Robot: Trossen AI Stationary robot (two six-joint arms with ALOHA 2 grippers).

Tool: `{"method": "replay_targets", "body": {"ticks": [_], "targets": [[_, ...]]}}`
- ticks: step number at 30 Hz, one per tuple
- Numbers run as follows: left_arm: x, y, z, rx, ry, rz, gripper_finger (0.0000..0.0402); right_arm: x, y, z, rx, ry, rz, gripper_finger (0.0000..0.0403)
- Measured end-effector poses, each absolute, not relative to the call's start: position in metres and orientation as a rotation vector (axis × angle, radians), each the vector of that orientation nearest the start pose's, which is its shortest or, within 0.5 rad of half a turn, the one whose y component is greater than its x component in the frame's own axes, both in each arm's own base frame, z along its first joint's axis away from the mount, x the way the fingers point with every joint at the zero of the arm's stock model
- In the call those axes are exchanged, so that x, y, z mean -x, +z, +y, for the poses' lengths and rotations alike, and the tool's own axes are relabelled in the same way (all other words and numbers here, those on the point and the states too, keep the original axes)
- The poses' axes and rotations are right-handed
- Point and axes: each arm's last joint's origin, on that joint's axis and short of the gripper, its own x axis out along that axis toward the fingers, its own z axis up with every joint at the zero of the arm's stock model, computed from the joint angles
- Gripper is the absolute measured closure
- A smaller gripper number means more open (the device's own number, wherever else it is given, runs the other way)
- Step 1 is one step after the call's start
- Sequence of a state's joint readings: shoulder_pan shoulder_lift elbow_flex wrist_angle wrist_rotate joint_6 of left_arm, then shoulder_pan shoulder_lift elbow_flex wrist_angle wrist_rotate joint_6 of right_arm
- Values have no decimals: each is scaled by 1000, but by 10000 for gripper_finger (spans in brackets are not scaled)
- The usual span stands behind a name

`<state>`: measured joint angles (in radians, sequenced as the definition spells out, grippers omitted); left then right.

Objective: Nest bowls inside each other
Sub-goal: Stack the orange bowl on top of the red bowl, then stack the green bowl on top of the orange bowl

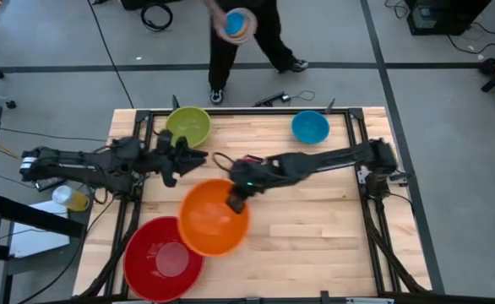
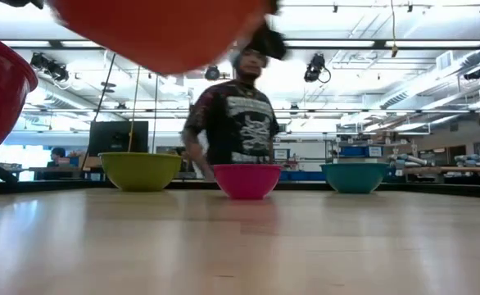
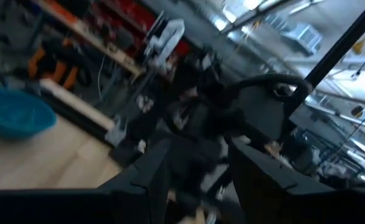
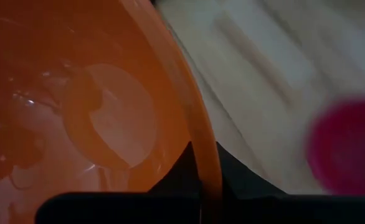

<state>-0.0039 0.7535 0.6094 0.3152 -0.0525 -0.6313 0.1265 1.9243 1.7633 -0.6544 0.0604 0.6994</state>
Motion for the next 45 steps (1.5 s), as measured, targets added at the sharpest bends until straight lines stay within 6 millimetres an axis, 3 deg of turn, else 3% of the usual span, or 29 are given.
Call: {"method": "replay_targets", "body": {"ticks": [5, 10, 14, 22, 29, 37, 40, 45], "targets": [[-156, 336, 9, 559, 29, -265, 239, -477, 309, 56, -548, -128, 715, 387], [-154, 328, 11, 530, 44, -179, 239, -516, 288, 65, -559, -66, 712, 387], [-155, 320, 11, 526, 45, -85, 239, -532, 270, 76, -563, -35, 707, 386], [-157, 309, 11, 503, 71, 21, 239, -544, 242, 88, -586, 8, 707, 369], [-158, 303, 11, 478, 89, 80, 239, -547, 249, 91, -553, 23, 632, 281], [-157, 294, 12, 489, 118, 165, 239, -547, 253, 70, -641, -47, 639, 193], [-155, 287, 12, 511, 156, 233, 239, -539, 259, 60, -659, -146, 669, 186], [-151, 276, 15, 561, 309, 318, 239, -511, 285, 37, -514, -326, 761, 190]]}}
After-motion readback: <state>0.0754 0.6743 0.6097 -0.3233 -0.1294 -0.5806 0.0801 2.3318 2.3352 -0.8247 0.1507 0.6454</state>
